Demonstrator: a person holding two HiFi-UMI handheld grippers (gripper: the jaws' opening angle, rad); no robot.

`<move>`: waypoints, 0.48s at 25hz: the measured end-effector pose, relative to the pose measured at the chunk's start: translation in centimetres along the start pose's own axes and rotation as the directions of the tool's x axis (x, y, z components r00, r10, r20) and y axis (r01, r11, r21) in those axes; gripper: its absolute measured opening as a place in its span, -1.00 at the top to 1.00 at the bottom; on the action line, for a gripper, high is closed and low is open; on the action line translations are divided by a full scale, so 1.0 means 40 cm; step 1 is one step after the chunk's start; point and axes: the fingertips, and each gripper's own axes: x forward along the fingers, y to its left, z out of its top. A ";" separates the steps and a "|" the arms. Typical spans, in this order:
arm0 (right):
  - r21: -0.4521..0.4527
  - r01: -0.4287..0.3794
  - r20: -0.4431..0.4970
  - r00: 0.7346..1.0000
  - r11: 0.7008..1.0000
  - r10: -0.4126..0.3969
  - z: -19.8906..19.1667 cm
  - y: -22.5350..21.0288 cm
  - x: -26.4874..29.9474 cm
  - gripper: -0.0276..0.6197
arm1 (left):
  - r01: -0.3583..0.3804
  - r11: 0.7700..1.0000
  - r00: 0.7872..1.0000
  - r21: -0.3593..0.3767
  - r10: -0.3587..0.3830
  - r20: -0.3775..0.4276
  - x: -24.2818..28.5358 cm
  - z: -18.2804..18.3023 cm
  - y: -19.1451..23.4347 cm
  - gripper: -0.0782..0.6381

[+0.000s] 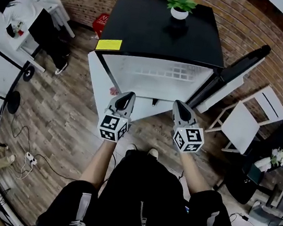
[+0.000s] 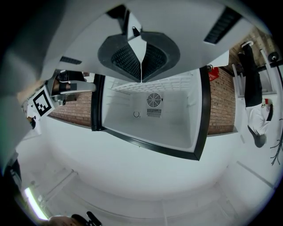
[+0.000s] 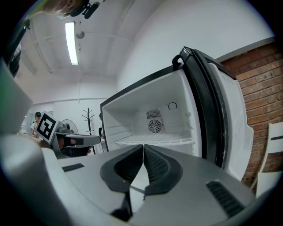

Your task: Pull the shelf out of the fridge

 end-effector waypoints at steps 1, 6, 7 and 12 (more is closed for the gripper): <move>0.010 0.007 -0.002 1.000 1.000 -0.007 -0.002 -0.006 0.004 0.88 | 0.002 1.000 1.000 0.002 -0.002 -0.001 0.006 0.003 0.003 0.71; 0.076 0.049 -0.020 0.999 0.996 -0.047 -0.028 -0.030 0.026 0.81 | 0.017 1.000 1.000 0.007 -0.017 -0.003 0.027 0.012 0.025 0.72; 0.103 0.057 -0.027 0.998 0.993 -0.054 -0.037 -0.037 0.030 0.75 | 0.022 1.000 1.000 0.006 -0.022 -0.003 0.030 0.013 0.027 0.72; 0.176 0.077 -0.035 0.997 0.981 -0.072 -0.061 -0.042 0.048 0.61 | 0.033 0.999 0.999 -0.003 -0.033 -0.002 0.037 0.008 0.045 0.71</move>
